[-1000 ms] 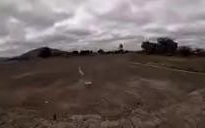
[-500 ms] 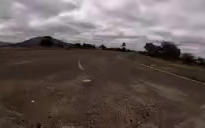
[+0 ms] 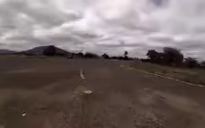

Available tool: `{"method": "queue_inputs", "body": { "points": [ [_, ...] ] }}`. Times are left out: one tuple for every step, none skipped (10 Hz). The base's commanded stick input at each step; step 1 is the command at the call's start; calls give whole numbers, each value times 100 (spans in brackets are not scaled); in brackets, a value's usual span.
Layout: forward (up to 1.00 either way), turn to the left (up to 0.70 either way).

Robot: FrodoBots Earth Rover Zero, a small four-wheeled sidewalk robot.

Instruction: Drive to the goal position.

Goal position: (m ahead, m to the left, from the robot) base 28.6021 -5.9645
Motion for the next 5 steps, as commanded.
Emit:
{"method": "queue_inputs", "body": {
  "points": [
    [60,0],
    [60,0],
    [60,0],
    [60,0],
    [60,0]
  ]
}}
